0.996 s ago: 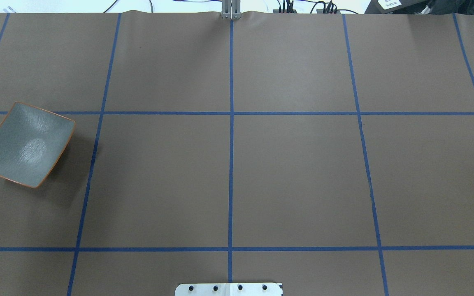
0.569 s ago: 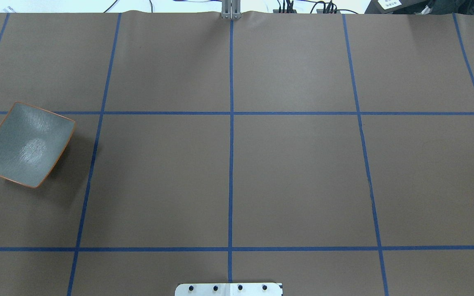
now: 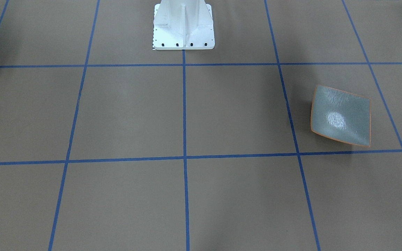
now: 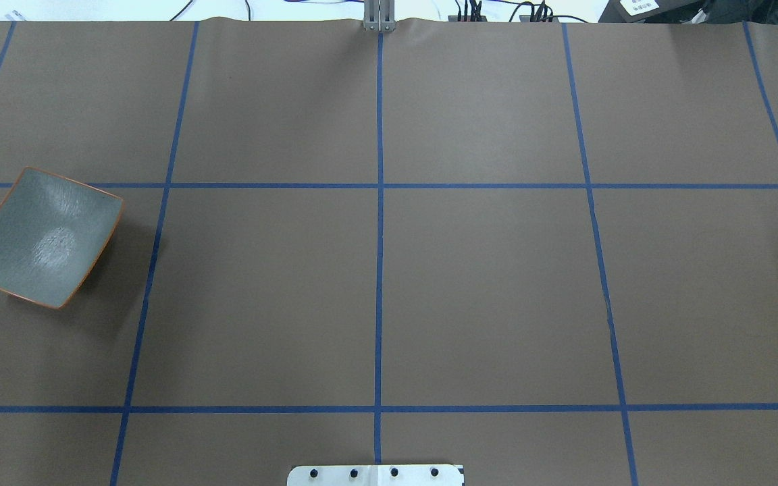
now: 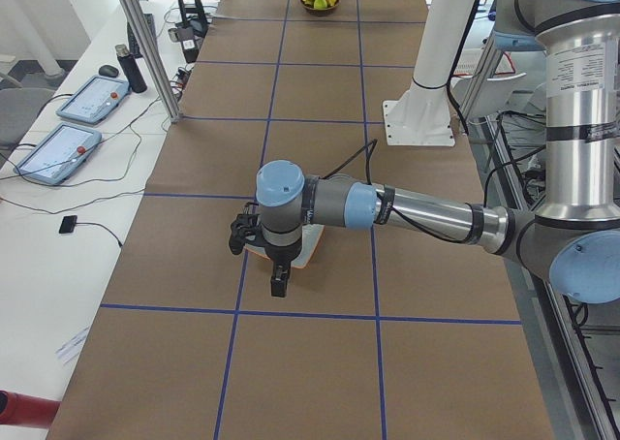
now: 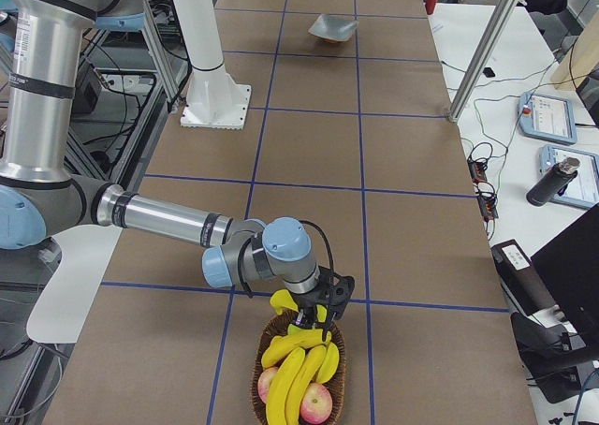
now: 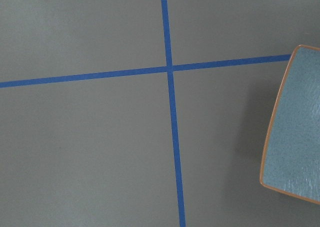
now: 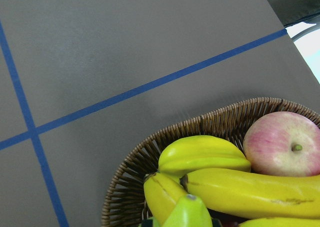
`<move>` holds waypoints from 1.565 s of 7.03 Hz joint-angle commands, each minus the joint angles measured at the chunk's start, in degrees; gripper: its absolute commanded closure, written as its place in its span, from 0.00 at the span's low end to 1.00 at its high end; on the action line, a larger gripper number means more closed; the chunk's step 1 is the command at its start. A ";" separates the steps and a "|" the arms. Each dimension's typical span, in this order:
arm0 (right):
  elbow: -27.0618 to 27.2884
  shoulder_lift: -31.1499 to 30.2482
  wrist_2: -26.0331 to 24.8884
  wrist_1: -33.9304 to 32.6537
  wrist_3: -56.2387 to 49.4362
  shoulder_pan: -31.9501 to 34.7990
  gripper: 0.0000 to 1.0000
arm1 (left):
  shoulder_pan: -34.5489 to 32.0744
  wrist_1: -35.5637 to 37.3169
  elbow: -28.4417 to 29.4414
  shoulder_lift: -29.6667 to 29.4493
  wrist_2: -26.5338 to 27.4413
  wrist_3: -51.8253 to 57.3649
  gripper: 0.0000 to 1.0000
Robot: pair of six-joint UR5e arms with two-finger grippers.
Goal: Transfer all bananas from basket to plate
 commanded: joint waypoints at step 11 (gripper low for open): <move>11.66 40.90 -3.72 -17.18 43.67 -30.54 1.00 | 2.10 -22.52 -4.85 -10.11 -9.86 -12.64 0.00</move>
